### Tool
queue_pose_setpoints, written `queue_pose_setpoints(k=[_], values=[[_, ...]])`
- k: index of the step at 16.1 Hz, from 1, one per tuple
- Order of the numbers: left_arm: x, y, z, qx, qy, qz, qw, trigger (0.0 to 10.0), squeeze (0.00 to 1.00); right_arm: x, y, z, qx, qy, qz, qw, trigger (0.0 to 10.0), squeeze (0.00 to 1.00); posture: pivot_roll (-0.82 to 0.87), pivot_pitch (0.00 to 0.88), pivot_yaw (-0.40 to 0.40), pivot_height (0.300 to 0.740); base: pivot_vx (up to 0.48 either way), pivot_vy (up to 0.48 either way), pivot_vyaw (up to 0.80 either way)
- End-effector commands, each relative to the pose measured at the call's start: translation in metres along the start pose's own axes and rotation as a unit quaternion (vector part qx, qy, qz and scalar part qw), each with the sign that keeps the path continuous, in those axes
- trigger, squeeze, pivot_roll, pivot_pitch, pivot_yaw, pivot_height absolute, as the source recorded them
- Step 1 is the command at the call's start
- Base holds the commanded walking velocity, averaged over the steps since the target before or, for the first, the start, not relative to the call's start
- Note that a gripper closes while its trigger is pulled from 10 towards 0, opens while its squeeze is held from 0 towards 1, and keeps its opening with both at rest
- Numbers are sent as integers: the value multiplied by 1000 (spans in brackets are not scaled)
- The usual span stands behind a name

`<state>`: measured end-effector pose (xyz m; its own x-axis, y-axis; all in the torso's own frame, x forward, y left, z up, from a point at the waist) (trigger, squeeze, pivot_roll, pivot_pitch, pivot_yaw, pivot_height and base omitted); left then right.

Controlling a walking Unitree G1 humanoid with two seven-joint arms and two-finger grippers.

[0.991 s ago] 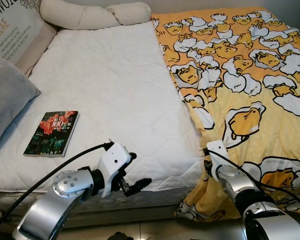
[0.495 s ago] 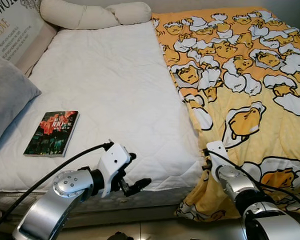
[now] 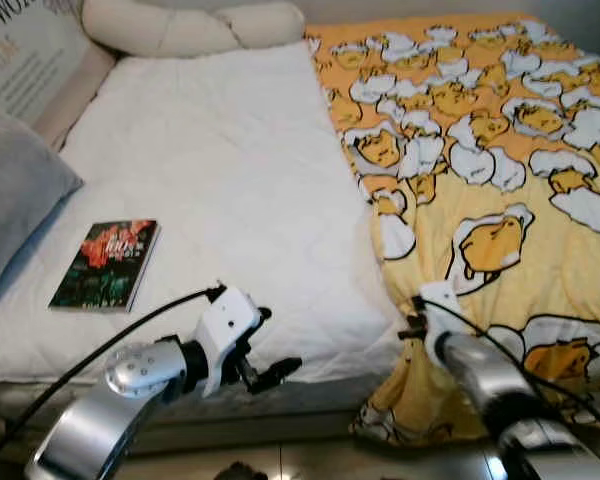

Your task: Clean up the room

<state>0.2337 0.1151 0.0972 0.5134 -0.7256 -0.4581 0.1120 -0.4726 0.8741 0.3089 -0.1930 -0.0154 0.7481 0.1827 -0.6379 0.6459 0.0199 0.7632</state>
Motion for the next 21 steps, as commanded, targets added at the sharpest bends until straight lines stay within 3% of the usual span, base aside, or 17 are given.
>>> queue_pose_setpoints(k=[1, 3, 7, 8, 9, 11, 14, 16, 17, 18, 19, 20, 21], values=[[-4, 1, 0, 7, 9, -2, 1000, 10000, 424, -7, 7, -2, 7, 45, 11, 999, 0, 0, 18, 26, 58, 740, 0, 0, 0], [-5, -1, 2, 4, 9, -2, 1000, 10000, 424, -27, 7, -6, 4, 123, 8, 992, 0, 0, 10, 20, 62, 740, 0, 0, 0], [-4, -1, 5, 0, 7, -1, 1000, 10000, 424, -83, 13, -34, -22, 308, -11, 951, 0, 0, -4, 12, 66, 740, 0, 0, 0], [-3, 1, 6, 0, 7, 1, 1000, 10000, 420, -102, 22, -44, -19, 356, -17, 934, 0, 0, -4, 9, 66, 740, 0, 0, 0], [-3, 1, 7, -1, 7, 2, 1000, 10000, 420, -107, 24, -47, -18, 368, -23, 929, 0, 0, -4, 10, 64, 740, 0, 0, 0], [-2, 1, 7, -1, 7, 3, 1000, 10000, 424, -108, 16, -49, -26, 362, -55, 930, 0, 0, -3, 11, 62, 740, 0, 0, 0], [-1, 1, 9, -4, 9, 4, 1000, 10000, 420, -100, -34, -41, -66, 308, -168, 934, 0, 0, 10, 15, 56, 740, 0, 0, 0], [0, 0, 10, -5, 10, 3, 1000, 10000, 424, -88, -50, -41, -66, 279, -183, 940, 0, 0, 10, 19, 58, 740, 0, 0, 0], [0, -1, 10, -5, 10, 1, 1000, 10000, 424, -78, -55, -40, -84, 245, -176, 950, 0, 0, 13, 11, 54, 740, 0, 0, 0], [0, -2, 10, -5, 12, 1, 1000, 10000, 420, -73, -55, -39, -89, 224, -166, 956, 10000, 0, 13, 11, 54, 740, 0, 0, 0], [-1, -3, 7, -7, 25, 0, 1000, 10000, 420, -62, -45, -38, -70, 187, -122, 972, 10000, 0, 9, 0, 54, 740, 0, 0, 0], [-1, -5, 1, -17, 52, 2, 999, 10000, 420, -56, -32, -35, -46, 154, -75, 984, 10000, 1000, 2, 0, 55, 740, 0, 0, 0], [-2, -6, -14, -34, 120, 14, 992, 10000, 424, -53, -13, -31, -51, 114, -4, 992, 10000, 1000, -14, 0, 55, 740, 0, 0, 0]])
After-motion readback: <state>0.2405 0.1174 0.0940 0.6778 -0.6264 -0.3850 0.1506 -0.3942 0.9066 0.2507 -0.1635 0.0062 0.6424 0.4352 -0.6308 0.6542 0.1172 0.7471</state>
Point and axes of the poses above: a point about 5 cm out from each wrist's last joint towards the gripper, its own x axis pointing out of the wrist towards the gripper, its own y axis along the axis of the wrist's last joint, z = x × y, the point moved 3 cm from there along x, pointing out of the wrist towards the gripper, and after that the axes turned 8 degrees about x, right-handed, at the moved point
